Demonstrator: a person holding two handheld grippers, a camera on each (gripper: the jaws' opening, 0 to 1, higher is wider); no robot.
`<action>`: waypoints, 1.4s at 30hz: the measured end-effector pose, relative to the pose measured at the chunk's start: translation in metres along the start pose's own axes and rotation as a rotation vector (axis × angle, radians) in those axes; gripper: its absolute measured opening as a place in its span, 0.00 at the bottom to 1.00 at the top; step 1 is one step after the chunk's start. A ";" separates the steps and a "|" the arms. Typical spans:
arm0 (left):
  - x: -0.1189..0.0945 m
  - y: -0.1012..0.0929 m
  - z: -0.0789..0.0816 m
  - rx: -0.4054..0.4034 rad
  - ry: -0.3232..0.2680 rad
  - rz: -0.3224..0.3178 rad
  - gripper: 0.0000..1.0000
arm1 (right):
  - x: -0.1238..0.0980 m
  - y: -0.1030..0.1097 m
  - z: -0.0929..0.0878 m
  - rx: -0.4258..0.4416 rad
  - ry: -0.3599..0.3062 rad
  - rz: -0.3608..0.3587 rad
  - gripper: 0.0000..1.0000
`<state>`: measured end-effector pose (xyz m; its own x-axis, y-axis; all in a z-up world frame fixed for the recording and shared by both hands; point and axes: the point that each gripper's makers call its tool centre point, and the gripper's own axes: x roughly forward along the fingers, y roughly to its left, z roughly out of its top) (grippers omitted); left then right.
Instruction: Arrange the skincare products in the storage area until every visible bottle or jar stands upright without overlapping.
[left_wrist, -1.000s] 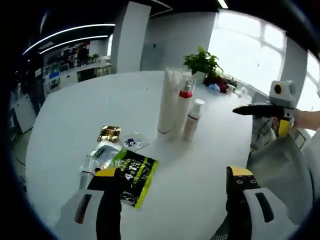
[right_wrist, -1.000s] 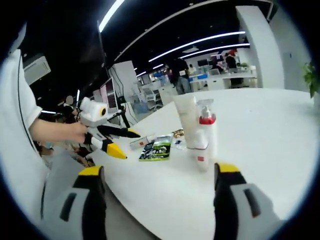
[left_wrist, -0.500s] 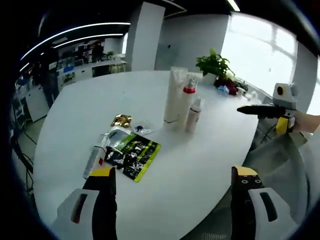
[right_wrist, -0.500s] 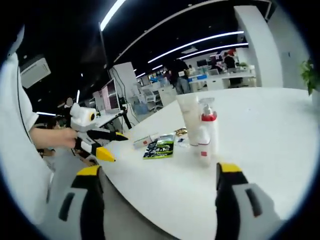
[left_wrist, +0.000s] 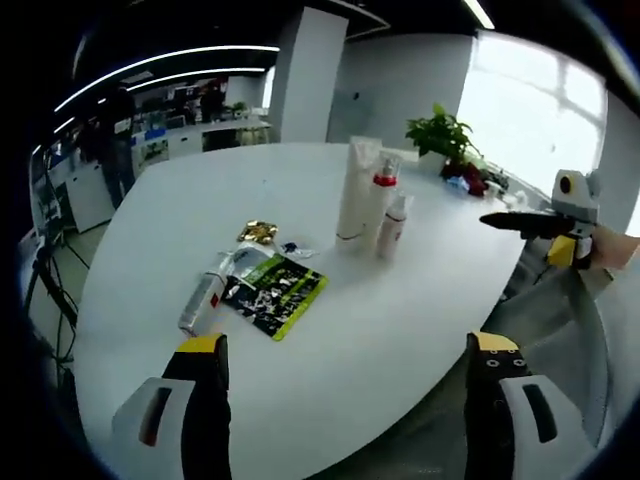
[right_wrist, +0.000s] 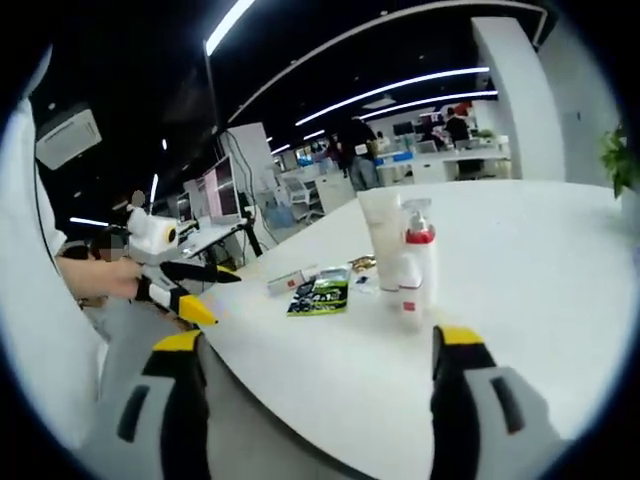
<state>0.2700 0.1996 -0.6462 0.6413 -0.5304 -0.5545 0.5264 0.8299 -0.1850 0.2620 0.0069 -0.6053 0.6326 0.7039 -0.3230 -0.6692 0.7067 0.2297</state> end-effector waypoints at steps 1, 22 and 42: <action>-0.001 0.000 -0.001 -0.002 0.000 0.002 0.97 | 0.000 0.000 0.000 -0.004 0.001 0.000 0.94; -0.002 0.006 0.001 -0.038 -0.011 0.039 0.93 | 0.001 -0.004 -0.004 0.010 -0.002 -0.015 0.93; 0.029 0.081 0.015 0.011 0.165 0.112 0.94 | 0.001 -0.012 -0.003 0.025 -0.012 -0.048 0.93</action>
<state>0.3403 0.2485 -0.6649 0.5963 -0.3985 -0.6969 0.4638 0.8796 -0.1062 0.2696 -0.0004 -0.6108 0.6686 0.6696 -0.3233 -0.6278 0.7414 0.2371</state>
